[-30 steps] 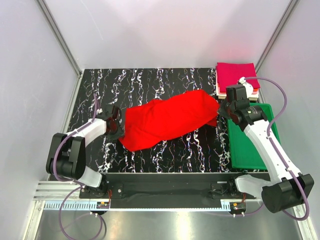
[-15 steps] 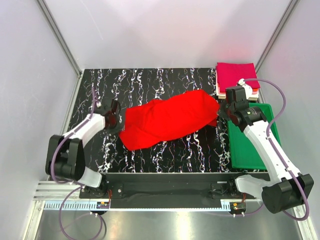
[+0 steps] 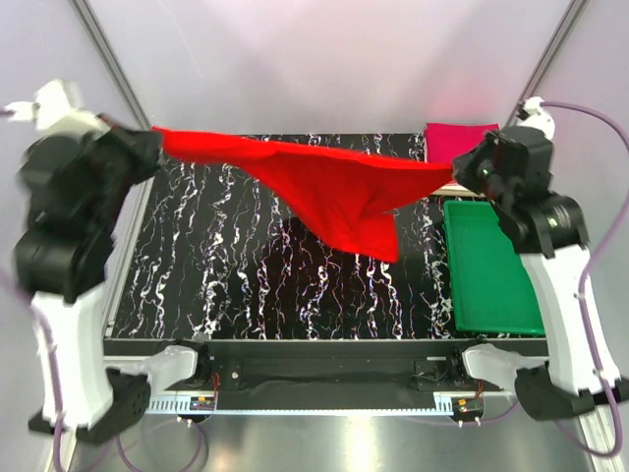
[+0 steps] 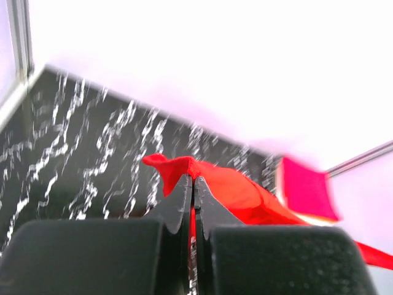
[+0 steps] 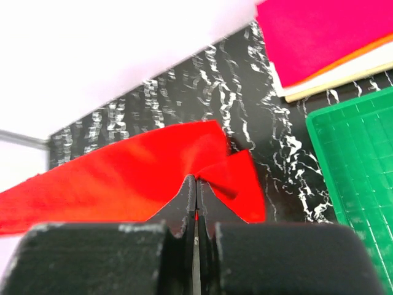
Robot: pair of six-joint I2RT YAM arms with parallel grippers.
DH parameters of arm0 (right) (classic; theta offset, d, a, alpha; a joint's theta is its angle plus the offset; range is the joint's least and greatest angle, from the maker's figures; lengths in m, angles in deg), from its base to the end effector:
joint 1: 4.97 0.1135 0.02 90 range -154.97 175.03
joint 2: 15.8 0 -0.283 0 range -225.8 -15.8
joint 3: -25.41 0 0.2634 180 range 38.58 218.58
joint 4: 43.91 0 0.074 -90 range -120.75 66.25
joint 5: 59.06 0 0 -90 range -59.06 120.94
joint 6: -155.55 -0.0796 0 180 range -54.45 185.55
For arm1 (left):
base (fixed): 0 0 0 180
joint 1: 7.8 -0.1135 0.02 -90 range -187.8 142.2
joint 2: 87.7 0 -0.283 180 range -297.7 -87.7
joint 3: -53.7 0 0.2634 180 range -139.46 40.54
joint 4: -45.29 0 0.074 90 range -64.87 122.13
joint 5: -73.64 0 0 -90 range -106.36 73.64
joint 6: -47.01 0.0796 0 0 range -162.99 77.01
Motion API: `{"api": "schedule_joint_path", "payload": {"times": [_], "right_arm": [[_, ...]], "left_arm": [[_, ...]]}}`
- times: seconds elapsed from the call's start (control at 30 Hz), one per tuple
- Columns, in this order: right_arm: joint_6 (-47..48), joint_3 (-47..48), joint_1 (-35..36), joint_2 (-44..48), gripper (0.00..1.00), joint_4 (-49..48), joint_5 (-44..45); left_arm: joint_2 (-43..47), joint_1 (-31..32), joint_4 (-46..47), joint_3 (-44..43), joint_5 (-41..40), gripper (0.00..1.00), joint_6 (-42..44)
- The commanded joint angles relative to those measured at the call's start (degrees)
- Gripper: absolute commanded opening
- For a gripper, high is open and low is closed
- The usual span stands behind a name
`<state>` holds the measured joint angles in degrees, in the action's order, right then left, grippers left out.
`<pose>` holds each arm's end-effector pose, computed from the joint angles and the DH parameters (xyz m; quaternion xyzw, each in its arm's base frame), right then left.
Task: Fold and stack the t-shirts
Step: Flatten the tshirt out
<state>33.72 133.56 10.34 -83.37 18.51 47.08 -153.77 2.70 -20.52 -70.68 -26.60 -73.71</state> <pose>0.2486 0.0451 0.4905 0.1957 0.8002 0.1153 0.5550 0.1939 -0.0216 0.5764 -0.1894 0.7269 -0.1684 0.6383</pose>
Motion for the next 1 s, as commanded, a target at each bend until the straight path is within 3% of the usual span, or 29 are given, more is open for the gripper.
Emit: {"api": "schedule_joint_path", "payload": {"times": [0.0, 0.3, 0.47, 0.7, 0.8, 0.93, 0.97], "right_arm": [[1.8, 3.0, -0.3, 6.3, 0.00, 4.9, -3.7], [-3.1, 5.7, -0.3, 24.4, 0.00, 5.8, -10.3], [-2.8, 7.8, -0.3, 24.1, 0.00, 5.4, -7.3], [-0.2, 3.8, -0.3, 13.0, 0.00, -4.3, -11.0], [0.2, 5.5, -0.3, 3.2, 0.00, -10.1, -13.2], [1.7, 15.3, -0.3, -14.8, 0.00, -13.2, -11.2], [2.6, 21.6, -0.3, -17.7, 0.00, -13.1, -9.8]], "left_arm": [[5.0, -0.2, -6.2, -2.9, 1.6, 0.00, 0.9], [12.8, -0.3, -6.3, -10.5, 12.7, 0.00, -1.9], [11.5, -0.3, -6.5, -13.7, 12.1, 0.00, -0.9], [1.2, -0.3, -2.7, -9.2, 10.5, 0.00, 2.8], [-5.6, -0.2, 1.0, -7.7, 5.6, 0.00, 3.9], [-17.8, -1.3, 4.1, -16.2, -1.2, 0.00, 5.8], [-22.7, -2.4, 5.4, -18.8, -2.0, 0.00, 6.1]]}}
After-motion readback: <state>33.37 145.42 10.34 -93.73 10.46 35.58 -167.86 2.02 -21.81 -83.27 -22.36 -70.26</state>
